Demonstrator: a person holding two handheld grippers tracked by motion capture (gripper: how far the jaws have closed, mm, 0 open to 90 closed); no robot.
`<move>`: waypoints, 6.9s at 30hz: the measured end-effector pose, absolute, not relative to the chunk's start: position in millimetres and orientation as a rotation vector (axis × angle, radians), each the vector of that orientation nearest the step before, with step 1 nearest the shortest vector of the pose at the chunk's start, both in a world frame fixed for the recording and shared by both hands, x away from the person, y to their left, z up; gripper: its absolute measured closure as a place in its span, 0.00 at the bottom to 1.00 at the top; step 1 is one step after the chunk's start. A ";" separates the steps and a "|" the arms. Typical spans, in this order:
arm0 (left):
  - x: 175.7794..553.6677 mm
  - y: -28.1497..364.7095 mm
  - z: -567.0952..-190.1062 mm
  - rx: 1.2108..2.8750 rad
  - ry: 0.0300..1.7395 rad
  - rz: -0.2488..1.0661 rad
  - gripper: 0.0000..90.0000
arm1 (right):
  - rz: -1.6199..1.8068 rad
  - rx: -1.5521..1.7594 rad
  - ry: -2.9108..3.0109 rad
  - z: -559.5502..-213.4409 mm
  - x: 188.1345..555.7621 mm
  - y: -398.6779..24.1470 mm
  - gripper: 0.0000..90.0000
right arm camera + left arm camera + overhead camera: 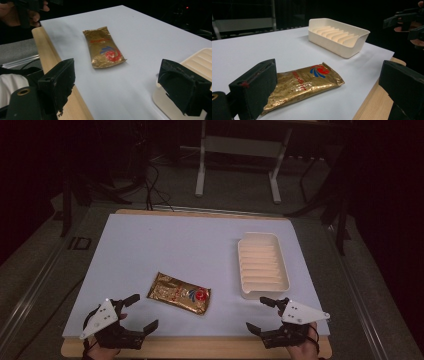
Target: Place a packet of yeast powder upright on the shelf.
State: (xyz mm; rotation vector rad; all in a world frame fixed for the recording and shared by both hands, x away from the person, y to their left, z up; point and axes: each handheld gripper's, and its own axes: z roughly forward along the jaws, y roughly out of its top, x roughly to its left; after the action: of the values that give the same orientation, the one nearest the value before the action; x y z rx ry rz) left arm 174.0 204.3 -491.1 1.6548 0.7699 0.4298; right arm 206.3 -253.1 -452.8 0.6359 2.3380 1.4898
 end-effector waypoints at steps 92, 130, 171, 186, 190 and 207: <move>269.9 199.3 -542.3 1.851 1.232 0.401 0.36 | 1.485 0.621 2.173 -439.6 189.2 -246.4 0.15; 269.1 192.4 -547.4 1.893 1.360 0.317 1.00 | 1.455 0.602 2.217 -442.2 189.5 -242.4 0.17; 252.5 165.8 -463.7 1.909 1.028 0.525 1.00 | 1.464 0.614 2.216 -441.6 190.6 -244.9 0.16; 242.5 150.2 -449.7 1.924 0.904 0.609 1.00 | 1.542 0.623 2.119 -433.0 188.8 -254.6 0.18; 241.7 146.1 -444.4 1.921 0.869 0.604 1.00 | 1.502 0.627 2.165 -431.0 186.8 -250.2 0.18; 235.2 135.4 -419.6 1.924 0.726 0.589 1.00 | 1.500 0.503 2.156 -409.0 186.8 -256.4 0.20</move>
State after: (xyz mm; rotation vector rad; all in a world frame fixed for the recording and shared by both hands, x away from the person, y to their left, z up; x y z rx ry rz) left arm 235.2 135.4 -419.6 1.9240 0.7264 0.5893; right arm 186.8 -256.4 -409.0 0.5025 2.1558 1.5000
